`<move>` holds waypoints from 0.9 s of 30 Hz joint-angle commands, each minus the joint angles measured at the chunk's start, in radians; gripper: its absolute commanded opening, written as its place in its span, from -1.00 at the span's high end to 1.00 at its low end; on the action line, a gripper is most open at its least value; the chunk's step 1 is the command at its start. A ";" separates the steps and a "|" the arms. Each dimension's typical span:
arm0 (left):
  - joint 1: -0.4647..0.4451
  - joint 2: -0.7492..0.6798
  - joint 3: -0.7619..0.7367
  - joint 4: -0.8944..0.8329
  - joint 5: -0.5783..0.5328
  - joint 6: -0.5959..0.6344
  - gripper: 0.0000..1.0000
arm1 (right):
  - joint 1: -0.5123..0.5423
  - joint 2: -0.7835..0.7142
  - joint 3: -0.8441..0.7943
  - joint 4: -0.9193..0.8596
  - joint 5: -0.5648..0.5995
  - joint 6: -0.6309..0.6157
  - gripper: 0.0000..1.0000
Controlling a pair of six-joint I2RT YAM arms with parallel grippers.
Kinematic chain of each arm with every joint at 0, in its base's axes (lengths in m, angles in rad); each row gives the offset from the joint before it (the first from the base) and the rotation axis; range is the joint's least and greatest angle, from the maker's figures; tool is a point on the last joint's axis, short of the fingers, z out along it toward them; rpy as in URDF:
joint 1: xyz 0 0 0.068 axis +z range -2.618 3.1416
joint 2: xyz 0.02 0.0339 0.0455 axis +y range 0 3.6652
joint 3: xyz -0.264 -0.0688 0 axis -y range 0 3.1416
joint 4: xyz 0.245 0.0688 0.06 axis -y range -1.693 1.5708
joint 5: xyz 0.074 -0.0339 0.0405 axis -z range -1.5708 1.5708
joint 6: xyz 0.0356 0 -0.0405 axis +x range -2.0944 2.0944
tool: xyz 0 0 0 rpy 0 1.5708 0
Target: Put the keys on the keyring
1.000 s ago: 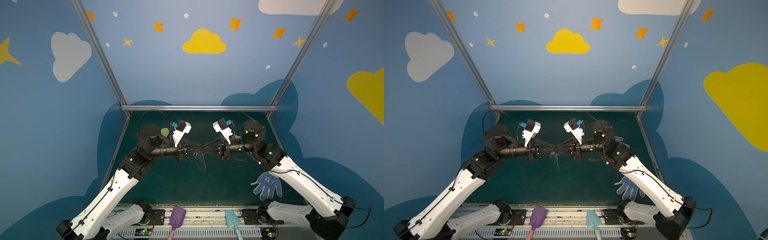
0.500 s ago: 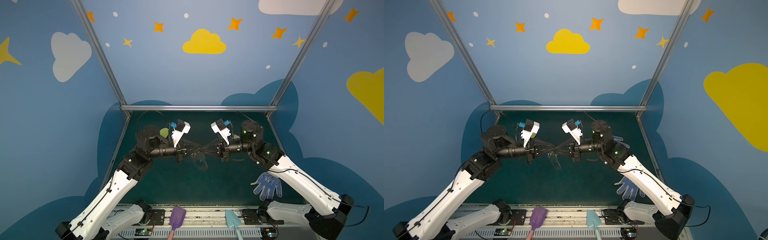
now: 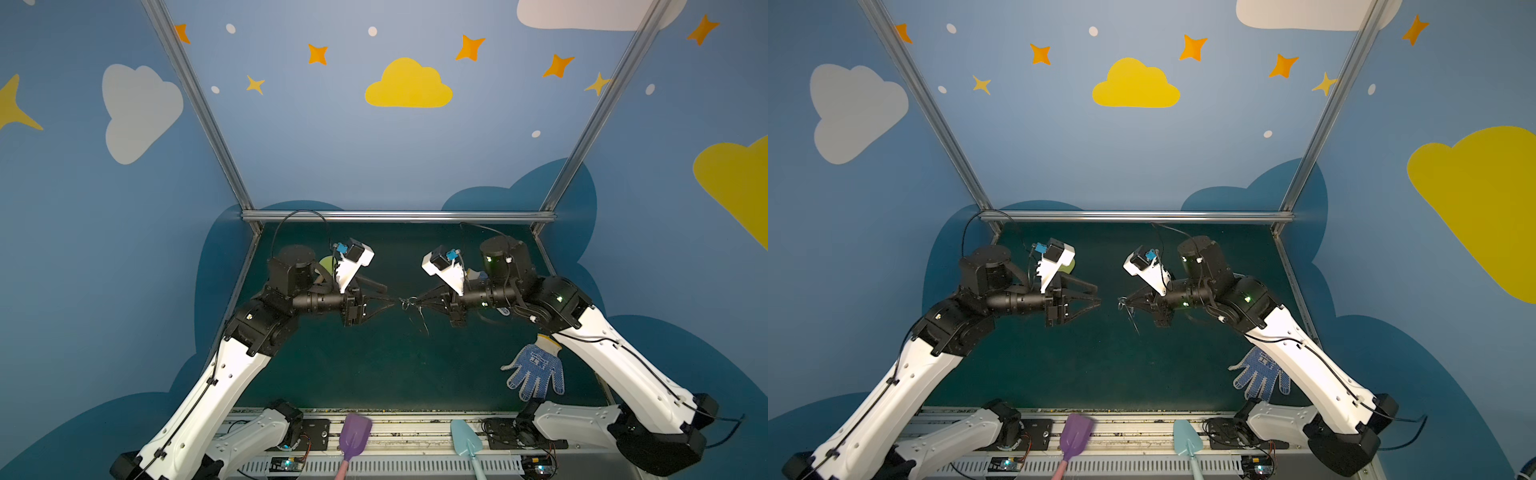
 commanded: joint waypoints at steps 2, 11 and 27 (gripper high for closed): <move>-0.002 0.035 0.031 -0.148 0.068 0.082 -0.02 | 0.025 0.032 0.062 -0.165 0.085 -0.131 1.00; -0.071 0.117 0.066 -0.189 0.072 0.137 0.08 | 0.042 0.069 0.111 -0.184 0.019 -0.131 1.00; -0.119 0.168 0.089 -0.138 0.070 0.137 0.28 | 0.078 0.081 0.127 -0.175 -0.040 -0.131 1.00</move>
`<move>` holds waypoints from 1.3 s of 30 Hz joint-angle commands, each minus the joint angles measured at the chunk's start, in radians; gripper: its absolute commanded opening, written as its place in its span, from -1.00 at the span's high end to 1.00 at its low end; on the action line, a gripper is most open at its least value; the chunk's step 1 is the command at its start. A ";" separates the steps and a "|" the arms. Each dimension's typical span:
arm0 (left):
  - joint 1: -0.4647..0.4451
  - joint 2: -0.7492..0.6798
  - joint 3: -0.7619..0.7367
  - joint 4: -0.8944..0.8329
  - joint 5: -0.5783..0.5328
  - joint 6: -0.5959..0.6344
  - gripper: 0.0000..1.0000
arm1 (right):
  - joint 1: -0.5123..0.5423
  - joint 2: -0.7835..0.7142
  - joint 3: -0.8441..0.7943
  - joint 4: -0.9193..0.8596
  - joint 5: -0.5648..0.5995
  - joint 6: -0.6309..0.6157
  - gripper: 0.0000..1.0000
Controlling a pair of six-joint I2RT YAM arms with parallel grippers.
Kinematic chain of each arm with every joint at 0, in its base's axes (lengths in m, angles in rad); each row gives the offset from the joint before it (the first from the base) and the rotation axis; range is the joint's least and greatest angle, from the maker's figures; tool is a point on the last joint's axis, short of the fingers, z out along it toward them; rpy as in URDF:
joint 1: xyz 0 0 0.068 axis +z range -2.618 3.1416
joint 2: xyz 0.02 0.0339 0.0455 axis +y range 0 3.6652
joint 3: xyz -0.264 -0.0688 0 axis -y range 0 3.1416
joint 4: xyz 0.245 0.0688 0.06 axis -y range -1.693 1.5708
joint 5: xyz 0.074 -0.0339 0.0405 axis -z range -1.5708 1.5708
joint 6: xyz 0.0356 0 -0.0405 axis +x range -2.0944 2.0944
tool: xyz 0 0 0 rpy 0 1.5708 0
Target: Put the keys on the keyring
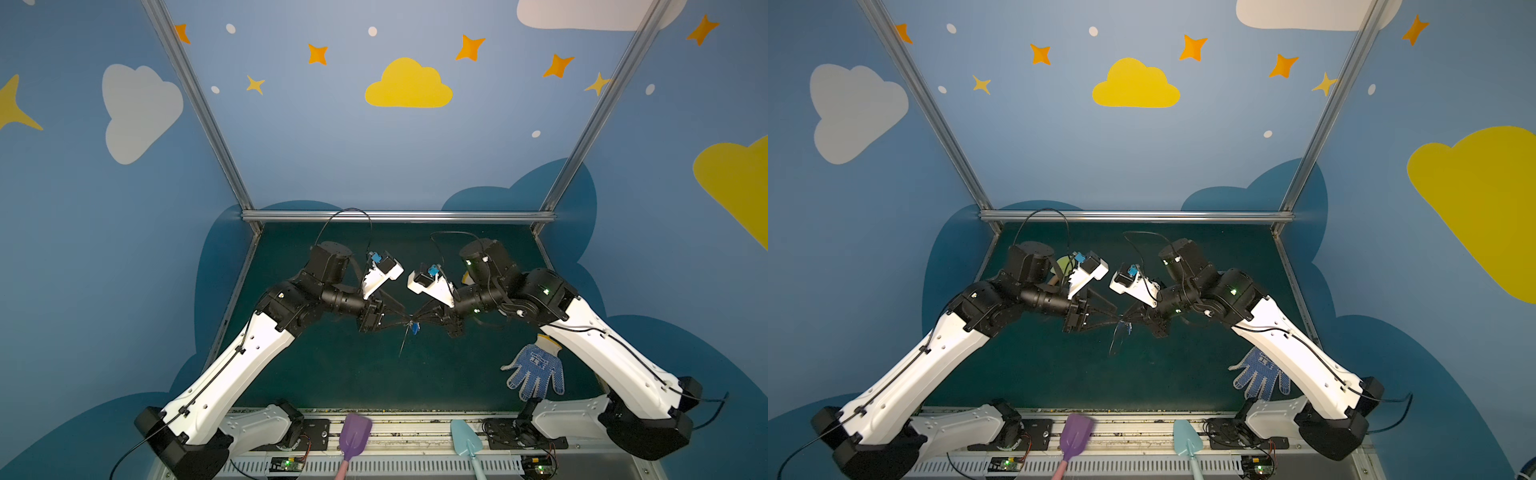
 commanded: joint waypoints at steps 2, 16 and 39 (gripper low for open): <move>-0.010 0.012 0.029 0.011 0.029 0.015 0.36 | 0.011 0.000 0.032 0.002 -0.028 -0.006 1.00; -0.017 0.011 0.036 -0.002 0.054 0.028 0.93 | 0.017 -0.019 0.029 0.024 -0.020 -0.006 1.00; -0.016 0.001 0.025 -0.034 0.061 0.034 0.74 | 0.014 -0.029 0.034 0.025 0.022 -0.006 1.00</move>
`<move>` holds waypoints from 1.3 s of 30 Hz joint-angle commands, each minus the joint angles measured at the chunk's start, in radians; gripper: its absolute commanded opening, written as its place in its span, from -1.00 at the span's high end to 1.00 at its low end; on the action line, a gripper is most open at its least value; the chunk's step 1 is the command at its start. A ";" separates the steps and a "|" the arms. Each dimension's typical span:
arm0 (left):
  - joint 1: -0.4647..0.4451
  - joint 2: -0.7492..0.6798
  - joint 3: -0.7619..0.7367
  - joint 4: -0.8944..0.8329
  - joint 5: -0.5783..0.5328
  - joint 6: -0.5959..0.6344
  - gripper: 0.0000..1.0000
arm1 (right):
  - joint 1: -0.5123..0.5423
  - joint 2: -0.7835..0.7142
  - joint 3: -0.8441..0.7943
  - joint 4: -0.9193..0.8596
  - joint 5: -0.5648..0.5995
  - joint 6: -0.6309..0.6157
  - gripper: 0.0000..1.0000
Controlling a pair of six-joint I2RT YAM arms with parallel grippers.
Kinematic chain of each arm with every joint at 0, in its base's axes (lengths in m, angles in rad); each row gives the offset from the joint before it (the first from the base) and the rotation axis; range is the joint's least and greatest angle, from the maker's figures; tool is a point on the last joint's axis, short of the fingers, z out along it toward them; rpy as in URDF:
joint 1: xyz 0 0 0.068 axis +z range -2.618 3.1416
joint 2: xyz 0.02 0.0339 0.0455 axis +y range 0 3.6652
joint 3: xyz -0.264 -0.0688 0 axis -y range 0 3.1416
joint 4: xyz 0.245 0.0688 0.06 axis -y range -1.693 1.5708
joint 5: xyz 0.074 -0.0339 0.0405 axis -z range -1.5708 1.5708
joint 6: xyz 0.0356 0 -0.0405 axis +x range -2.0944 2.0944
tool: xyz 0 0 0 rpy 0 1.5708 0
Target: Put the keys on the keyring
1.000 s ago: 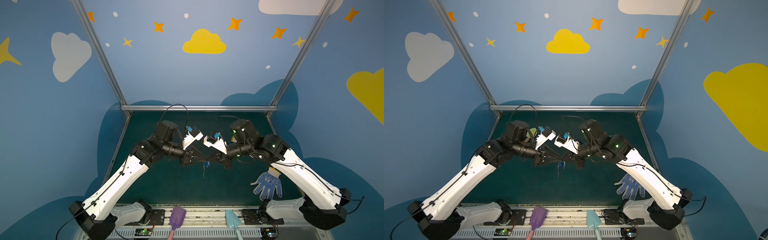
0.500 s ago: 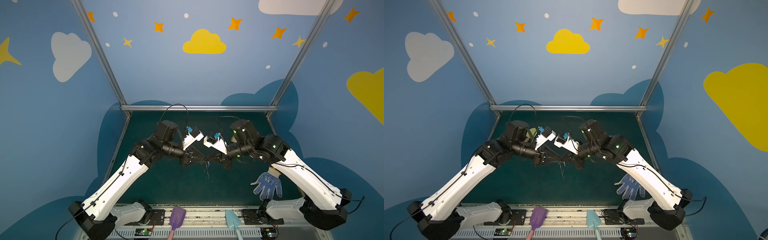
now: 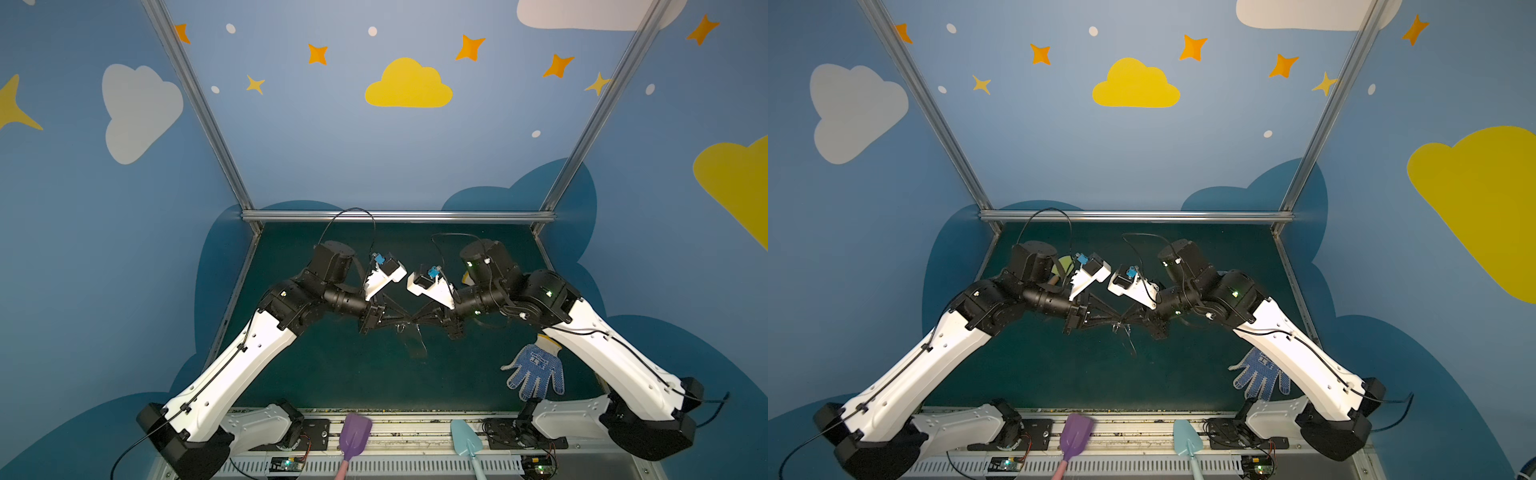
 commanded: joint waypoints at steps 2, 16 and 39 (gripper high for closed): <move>-0.002 -0.015 0.007 -0.019 0.016 0.012 0.64 | 0.000 -0.024 0.025 0.022 0.009 -0.005 1.00; 0.020 -0.029 -0.011 0.001 0.039 -0.006 0.60 | -0.004 -0.034 0.022 0.030 -0.016 -0.006 1.00; -0.002 -0.030 -0.019 0.069 -0.018 -0.033 0.93 | -0.006 -0.034 0.037 0.048 -0.040 0.004 1.00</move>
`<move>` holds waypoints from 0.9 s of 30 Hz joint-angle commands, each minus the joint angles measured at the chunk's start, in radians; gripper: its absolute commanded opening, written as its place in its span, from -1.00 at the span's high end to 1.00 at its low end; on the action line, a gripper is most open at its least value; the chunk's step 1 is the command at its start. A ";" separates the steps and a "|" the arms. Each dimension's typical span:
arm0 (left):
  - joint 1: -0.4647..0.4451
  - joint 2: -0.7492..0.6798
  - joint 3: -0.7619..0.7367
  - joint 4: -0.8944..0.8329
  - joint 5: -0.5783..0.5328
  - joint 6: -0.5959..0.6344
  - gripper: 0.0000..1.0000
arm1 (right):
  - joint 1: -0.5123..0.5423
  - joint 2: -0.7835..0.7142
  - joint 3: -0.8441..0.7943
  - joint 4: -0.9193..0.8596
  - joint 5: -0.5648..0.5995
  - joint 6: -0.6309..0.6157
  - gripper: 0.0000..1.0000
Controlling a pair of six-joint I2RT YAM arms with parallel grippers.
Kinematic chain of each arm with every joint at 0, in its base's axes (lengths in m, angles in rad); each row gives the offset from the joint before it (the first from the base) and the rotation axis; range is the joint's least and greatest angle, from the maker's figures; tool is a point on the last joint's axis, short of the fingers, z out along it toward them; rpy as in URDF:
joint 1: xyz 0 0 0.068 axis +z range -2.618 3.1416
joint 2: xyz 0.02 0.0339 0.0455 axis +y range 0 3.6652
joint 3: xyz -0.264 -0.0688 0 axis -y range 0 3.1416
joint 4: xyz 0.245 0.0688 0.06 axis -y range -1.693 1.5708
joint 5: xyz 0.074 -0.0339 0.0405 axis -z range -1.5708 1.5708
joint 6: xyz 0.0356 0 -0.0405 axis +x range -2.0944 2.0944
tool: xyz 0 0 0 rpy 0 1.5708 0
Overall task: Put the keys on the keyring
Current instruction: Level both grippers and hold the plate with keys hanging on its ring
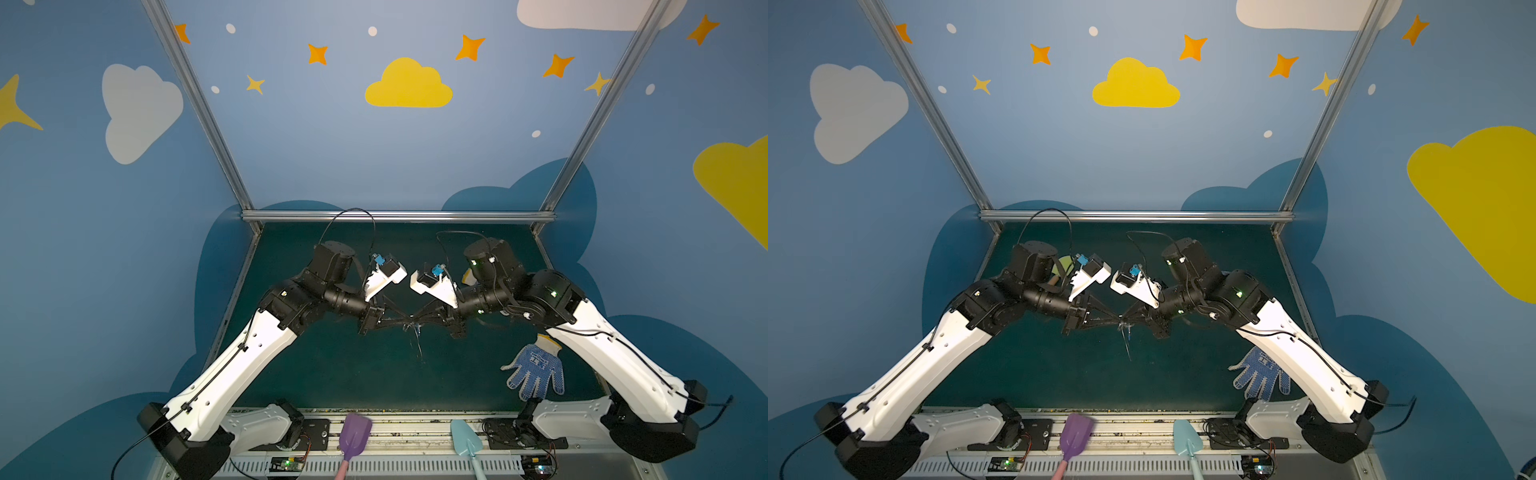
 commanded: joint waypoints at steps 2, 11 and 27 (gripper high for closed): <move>-0.005 -0.069 -0.050 0.137 -0.092 -0.061 0.93 | 0.000 -0.029 0.032 0.054 -0.002 0.016 0.65; 0.001 -0.121 -0.088 0.243 -0.127 -0.111 0.93 | -0.038 -0.105 -0.073 0.170 -0.002 0.098 0.25; 0.003 -0.186 -0.137 0.386 -0.163 -0.174 0.93 | -0.027 -0.110 -0.226 0.448 -0.140 0.268 1.00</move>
